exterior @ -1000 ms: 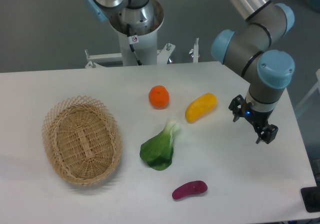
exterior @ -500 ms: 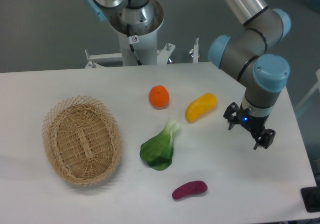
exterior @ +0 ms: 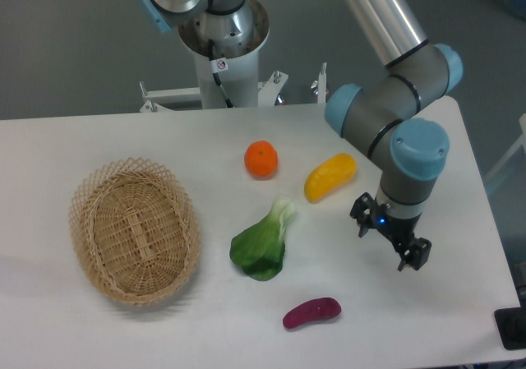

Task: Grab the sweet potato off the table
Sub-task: 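Move the open gripper down toward the purple sweet potato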

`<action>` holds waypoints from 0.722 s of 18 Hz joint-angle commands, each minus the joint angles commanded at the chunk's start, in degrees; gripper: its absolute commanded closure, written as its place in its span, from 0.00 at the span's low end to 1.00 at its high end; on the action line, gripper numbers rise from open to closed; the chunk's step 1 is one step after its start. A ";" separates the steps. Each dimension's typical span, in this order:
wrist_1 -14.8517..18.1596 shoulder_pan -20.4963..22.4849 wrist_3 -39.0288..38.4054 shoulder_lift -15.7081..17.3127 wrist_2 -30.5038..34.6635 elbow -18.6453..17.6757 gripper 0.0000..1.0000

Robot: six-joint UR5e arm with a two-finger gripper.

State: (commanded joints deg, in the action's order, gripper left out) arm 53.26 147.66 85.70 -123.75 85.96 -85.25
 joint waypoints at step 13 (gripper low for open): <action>-3.87 -4.49 -0.18 -2.02 -0.18 0.00 0.00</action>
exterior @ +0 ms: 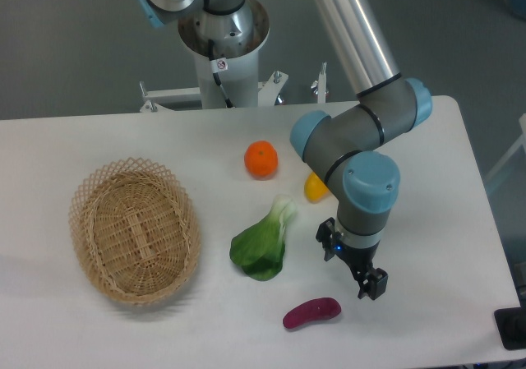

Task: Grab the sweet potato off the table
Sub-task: 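Move the open gripper down toward the purple sweet potato, then lower around the sweet potato and close the gripper on it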

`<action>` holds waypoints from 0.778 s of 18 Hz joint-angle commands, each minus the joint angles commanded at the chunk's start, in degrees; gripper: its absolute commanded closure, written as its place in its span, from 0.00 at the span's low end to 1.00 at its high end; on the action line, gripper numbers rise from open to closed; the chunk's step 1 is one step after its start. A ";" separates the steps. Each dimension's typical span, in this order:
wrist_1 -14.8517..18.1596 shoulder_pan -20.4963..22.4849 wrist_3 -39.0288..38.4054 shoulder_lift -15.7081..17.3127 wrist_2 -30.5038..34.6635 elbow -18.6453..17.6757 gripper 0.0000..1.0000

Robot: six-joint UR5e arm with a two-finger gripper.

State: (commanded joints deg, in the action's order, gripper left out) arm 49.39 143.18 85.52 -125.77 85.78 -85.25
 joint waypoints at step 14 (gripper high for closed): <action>-5.36 -3.69 -2.90 -4.66 0.18 2.37 0.00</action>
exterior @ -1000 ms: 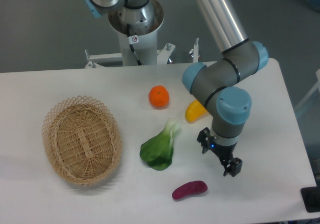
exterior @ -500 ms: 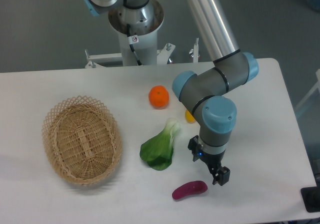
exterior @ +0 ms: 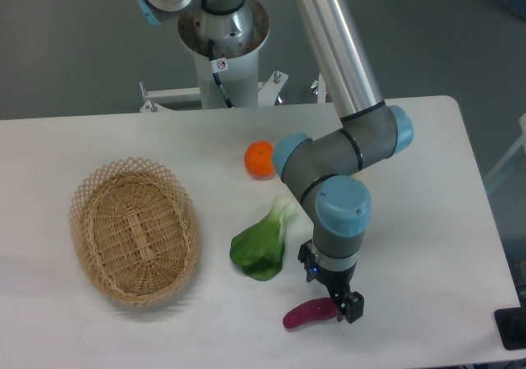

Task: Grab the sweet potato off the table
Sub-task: 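Lower around the sweet potato and close the gripper on it, then lift the held sweet potato up off the table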

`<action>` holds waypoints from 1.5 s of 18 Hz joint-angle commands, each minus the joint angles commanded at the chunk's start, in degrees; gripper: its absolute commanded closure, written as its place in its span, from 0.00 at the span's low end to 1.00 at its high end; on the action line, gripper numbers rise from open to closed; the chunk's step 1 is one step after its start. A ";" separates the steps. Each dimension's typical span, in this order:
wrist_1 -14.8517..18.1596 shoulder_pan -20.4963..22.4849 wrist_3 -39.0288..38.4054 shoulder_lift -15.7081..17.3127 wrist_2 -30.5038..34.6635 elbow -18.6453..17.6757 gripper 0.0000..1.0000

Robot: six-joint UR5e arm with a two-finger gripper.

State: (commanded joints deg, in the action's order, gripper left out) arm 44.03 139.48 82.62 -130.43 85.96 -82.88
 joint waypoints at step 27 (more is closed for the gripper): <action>1.84 -0.97 -1.85 5.36 8.96 -0.35 0.70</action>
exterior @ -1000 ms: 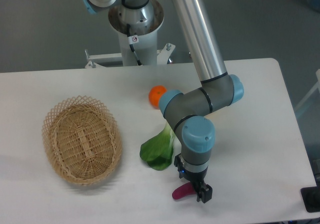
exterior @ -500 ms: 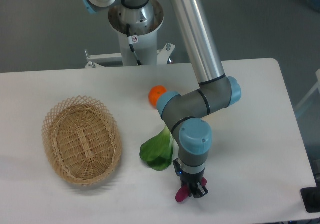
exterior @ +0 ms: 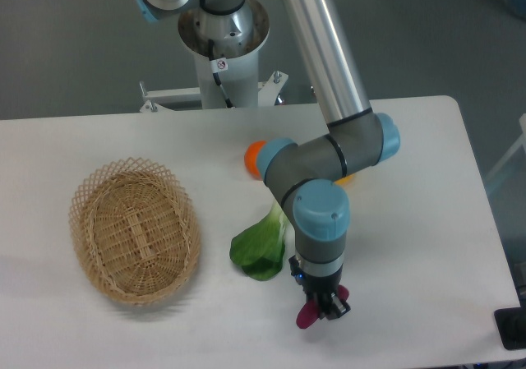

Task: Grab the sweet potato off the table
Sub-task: 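Lift the held sweet potato up off the table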

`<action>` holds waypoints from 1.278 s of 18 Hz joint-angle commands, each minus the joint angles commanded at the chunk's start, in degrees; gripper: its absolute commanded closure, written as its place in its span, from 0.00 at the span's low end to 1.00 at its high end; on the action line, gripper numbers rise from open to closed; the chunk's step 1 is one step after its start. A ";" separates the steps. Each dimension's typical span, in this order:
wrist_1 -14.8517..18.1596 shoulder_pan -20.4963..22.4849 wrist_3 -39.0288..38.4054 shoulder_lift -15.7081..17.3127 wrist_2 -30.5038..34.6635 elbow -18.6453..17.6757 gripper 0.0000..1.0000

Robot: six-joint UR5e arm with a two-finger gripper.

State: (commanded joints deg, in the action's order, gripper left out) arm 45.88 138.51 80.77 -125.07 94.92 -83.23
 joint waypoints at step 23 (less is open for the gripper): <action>20.74 14.41 1.49 5.10 -8.08 7.38 0.72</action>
State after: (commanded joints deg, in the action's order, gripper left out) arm 66.62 152.92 82.27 -119.97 86.84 -75.85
